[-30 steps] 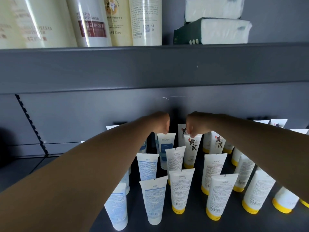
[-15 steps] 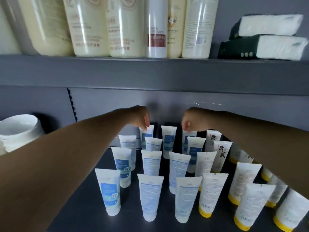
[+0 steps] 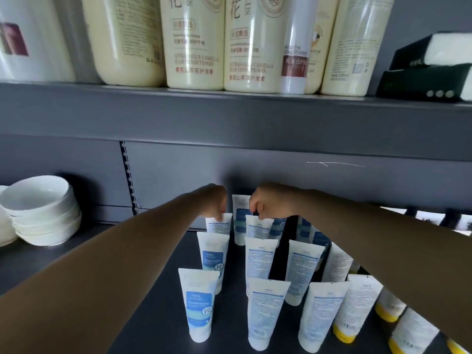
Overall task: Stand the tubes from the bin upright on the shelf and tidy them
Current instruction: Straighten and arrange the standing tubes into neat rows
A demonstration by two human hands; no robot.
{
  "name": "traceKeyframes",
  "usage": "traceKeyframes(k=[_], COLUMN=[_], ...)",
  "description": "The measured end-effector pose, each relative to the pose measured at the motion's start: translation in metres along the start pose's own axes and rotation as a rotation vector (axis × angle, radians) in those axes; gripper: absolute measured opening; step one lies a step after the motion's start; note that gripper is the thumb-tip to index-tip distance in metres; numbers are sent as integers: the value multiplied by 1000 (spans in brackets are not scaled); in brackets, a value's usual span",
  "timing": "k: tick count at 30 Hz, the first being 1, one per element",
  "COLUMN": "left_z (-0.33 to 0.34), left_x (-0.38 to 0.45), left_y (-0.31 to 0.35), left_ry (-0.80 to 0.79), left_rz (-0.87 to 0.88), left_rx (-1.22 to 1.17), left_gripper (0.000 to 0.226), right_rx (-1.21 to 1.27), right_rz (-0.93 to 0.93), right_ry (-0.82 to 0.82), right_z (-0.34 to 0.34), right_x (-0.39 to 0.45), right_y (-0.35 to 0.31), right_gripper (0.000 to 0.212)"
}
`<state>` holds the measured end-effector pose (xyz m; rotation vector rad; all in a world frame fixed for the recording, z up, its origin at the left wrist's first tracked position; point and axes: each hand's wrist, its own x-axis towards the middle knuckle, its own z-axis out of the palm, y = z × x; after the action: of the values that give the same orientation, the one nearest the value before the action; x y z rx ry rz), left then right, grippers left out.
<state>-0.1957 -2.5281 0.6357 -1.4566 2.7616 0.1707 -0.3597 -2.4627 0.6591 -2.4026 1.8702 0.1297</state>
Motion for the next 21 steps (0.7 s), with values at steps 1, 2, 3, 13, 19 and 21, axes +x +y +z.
traceKeyframes(k=[1, 2, 3, 13, 19, 21], left_z=[1, 1, 2, 2, 1, 1], left_x=[1, 1, 1, 4, 5, 5], left_y=[1, 1, 0, -3, -3, -3], left_ry=[6, 12, 17, 20, 6, 4], left_rz=[-1, -2, -2, -20, -23, -28], left_rx=[-3, -7, -10, -59, -61, -60], left_gripper=[28, 28, 28, 33, 35, 36], right_rx=[-5, -10, -16, -34, 92, 127], right_rz=[5, 10, 15, 43, 135, 144], right_ry=[3, 6, 10, 10, 7, -39], right_z=[1, 2, 3, 10, 14, 12], right_x=[1, 2, 4, 14, 18, 18], right_y=[0, -1, -2, -3, 0, 2], right_gripper=[28, 28, 28, 18, 32, 21])
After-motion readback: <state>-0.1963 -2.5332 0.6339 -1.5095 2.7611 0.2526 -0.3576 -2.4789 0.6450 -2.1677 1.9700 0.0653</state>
